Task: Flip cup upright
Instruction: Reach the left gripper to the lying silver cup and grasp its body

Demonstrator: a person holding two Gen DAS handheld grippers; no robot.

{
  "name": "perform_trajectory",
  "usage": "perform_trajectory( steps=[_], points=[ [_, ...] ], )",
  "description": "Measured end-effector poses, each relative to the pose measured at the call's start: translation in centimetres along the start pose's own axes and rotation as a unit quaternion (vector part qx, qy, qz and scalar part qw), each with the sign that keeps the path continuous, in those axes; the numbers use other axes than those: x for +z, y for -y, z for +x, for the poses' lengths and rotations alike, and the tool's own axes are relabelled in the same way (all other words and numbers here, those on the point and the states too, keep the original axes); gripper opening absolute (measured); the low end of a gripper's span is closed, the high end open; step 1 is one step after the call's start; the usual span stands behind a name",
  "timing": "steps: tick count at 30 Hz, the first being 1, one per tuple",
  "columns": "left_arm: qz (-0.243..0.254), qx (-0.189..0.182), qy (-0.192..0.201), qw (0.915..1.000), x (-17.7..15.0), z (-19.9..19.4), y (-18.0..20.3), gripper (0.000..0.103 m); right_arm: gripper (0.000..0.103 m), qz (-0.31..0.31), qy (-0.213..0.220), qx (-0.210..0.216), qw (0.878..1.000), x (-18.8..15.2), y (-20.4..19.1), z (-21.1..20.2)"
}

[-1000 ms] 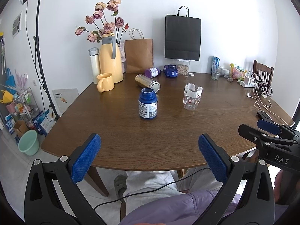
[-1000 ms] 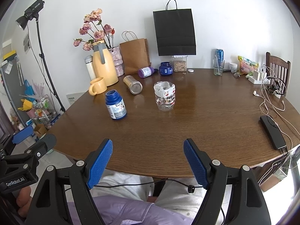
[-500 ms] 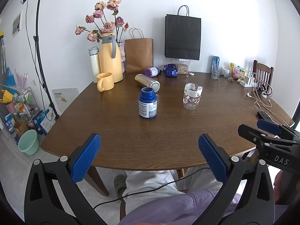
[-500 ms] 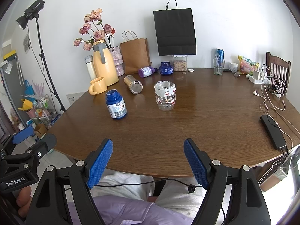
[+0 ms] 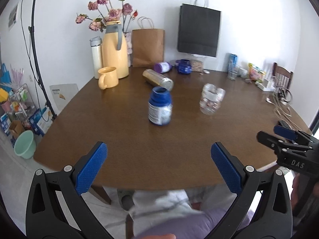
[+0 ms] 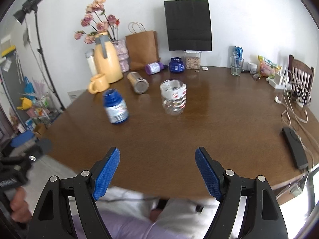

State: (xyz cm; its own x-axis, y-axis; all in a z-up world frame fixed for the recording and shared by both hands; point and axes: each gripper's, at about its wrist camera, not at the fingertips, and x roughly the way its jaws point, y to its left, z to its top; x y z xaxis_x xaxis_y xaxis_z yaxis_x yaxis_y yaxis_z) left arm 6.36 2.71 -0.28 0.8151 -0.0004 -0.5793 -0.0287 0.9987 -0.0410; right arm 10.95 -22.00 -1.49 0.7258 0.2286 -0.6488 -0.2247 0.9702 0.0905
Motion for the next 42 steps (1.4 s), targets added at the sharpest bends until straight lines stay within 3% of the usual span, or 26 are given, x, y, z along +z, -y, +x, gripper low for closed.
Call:
perform_trajectory(
  steps=[2, 5, 9, 15, 19, 22, 26, 30, 32, 36, 37, 38, 42],
  points=[
    [-0.01, 0.003, -0.007, 0.9999, 1.5, 1.9, -0.8, 0.103, 0.082, 0.001, -0.002, 0.003, 1.0, 1.8, 0.5, 1.9],
    [-0.042, -0.036, -0.039, 0.9977, 4.7, 5.5, -2.3, 0.103, 0.082, -0.003, -0.023, 0.028, 0.999, 5.2, 0.7, 5.1],
    [-0.048, -0.078, -0.071, 0.9932, 9.4, 10.3, -3.1, 0.103, 0.082, -0.033, -0.056, 0.064, 0.996, 10.4, -0.2, 9.2],
    [-0.07, -0.097, -0.133, 0.9839, 15.5, 19.1, -4.4, 0.103, 0.082, -0.067, -0.125, 0.102, 0.985, 17.9, -1.5, 16.7],
    [-0.097, -0.091, -0.166, 0.9771, 19.0, 26.0, -4.7, 0.103, 0.082, -0.064, -0.152, 0.112, 0.98, 22.0, -1.7, 21.7],
    [-0.122, -0.057, -0.183, 0.9738, 20.4, 31.7, -4.1, 0.103, 0.082, -0.032, -0.156, 0.113, 0.981, 24.1, -1.5, 25.1],
    [-0.138, -0.024, -0.2, 0.9697, 20.6, 38.0, -3.5, 0.103, 0.081, 0.011, -0.13, 0.092, 0.987, 25.0, -1.1, 28.3],
    [-0.116, 0.037, -0.221, 0.9677, 20.7, 43.2, -3.4, 0.103, 0.081, 0.068, -0.101, 0.107, 0.987, 25.7, 0.0, 32.1],
    [-0.108, 0.028, -0.23, 0.9666, 20.6, 45.0, -3.0, 0.103, 0.081, 0.077, -0.071, 0.09, 0.99, 26.9, 0.5, 34.0],
    [-0.042, 0.054, -0.238, 0.9687, 20.2, 47.7, -0.8, 0.098, 0.081, 0.05, -0.003, 0.059, 0.997, 30.6, 1.0, 37.1],
    [-0.034, 0.048, -0.246, 0.9676, 19.9, 48.4, -0.4, 0.089, 0.081, 0.05, 0.006, 0.058, 0.997, 31.5, 1.2, 37.9],
    [-0.031, 0.04, -0.256, 0.9653, 19.7, 49.0, -0.1, 0.087, 0.081, 0.048, 0.012, 0.06, 0.997, 32.5, 1.3, 38.7],
    [-0.017, 0.01, -0.243, 0.9697, 20.3, 48.7, 0.2, 0.081, 0.081, 0.008, 0.061, 0.042, 0.997, 35.1, 0.7, 39.4]
  ],
)
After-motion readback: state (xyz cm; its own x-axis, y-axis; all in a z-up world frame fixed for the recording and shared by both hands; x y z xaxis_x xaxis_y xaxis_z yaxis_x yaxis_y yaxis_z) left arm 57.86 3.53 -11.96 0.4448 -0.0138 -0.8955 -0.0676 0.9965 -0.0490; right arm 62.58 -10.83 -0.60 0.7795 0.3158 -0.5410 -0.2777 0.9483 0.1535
